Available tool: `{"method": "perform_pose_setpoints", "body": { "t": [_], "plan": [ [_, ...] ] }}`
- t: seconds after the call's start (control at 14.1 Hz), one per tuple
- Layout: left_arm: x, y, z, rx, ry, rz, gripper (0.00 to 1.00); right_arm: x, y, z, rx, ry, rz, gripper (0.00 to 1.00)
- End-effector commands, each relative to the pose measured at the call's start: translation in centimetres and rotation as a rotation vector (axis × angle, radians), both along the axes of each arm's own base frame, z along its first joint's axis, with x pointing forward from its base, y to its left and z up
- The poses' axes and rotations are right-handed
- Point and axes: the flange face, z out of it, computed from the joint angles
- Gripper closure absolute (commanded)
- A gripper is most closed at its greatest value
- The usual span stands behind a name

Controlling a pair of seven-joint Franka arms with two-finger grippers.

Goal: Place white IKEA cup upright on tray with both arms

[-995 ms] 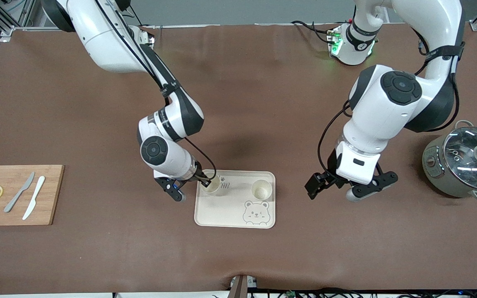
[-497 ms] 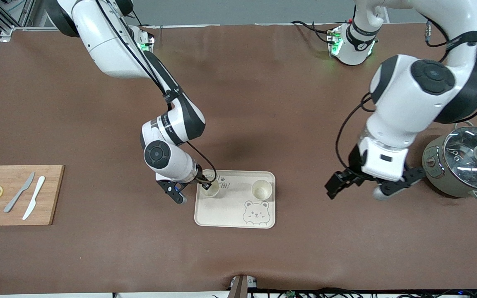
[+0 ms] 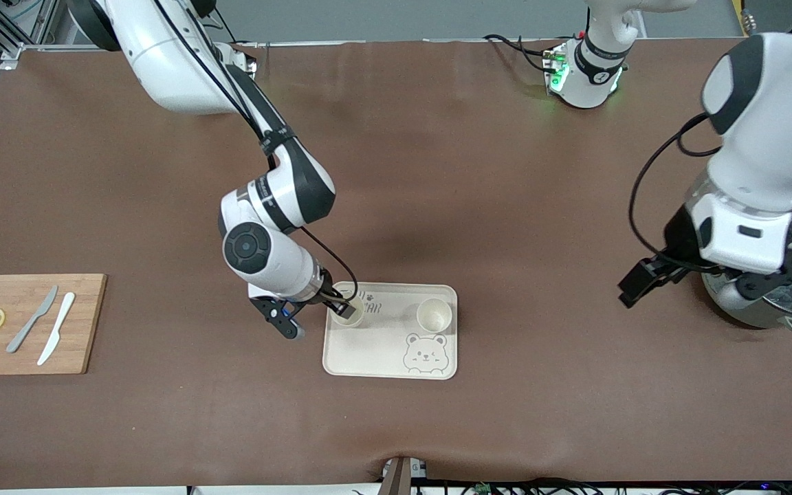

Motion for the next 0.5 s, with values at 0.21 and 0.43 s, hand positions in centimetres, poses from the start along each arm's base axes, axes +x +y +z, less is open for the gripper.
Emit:
{"method": "perform_pose_setpoints", "body": {
  "t": [0.21, 0.43],
  "plan": [
    [-3.7, 8.0, 5.6, 0.072, 0.014, -0.116, 0.0, -1.5, -5.0, 9.0, -0.032, 0.062, -0.034, 0.0],
    [-5.2, 9.5, 7.2, 0.096, 0.044, -0.186, 0.0, -2.4, -6.9, 13.5, -0.017, 0.039, -0.028, 0.0]
  ]
}}
